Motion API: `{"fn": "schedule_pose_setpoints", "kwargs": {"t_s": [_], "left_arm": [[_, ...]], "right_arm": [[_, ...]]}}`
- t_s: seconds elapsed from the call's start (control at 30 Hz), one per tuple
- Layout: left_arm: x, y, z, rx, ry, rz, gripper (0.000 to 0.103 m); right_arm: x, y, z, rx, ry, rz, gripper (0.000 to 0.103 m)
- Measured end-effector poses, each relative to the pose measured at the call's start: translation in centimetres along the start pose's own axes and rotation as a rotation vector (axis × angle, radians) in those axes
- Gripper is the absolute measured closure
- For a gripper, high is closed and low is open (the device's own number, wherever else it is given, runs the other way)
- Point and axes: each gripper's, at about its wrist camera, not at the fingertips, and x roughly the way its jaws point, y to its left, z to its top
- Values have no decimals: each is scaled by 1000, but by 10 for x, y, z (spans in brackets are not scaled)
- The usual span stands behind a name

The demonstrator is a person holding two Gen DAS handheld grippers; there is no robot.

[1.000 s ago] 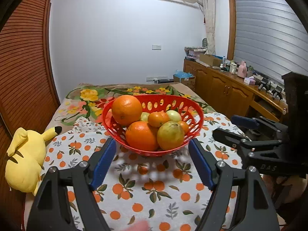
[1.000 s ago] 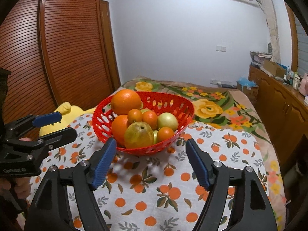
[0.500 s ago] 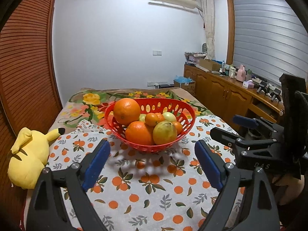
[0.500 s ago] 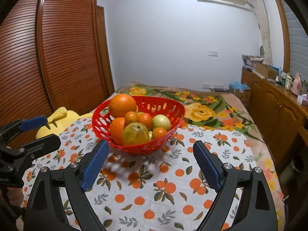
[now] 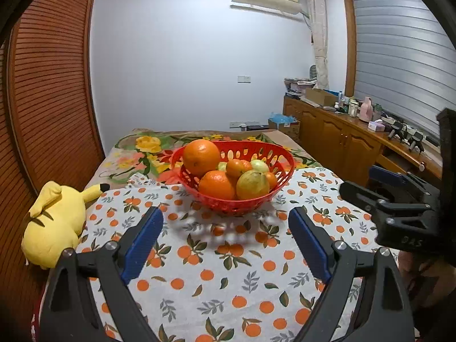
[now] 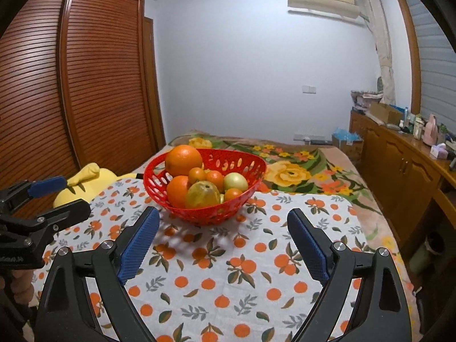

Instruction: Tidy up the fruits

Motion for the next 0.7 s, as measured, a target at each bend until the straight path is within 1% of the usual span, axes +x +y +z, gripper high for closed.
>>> {"fn": "schedule_pose_setpoints", "kwargs": {"t_s": [0.23,0.7], "left_arm": [[-4,6,-7,-33,5,11,13],[-8,5,-5,-29,-2,3,13]], "right_arm": [[-5,0,-4,7,-5,-6,10],[-10,2,-3,4,-23,-10,10]]}}
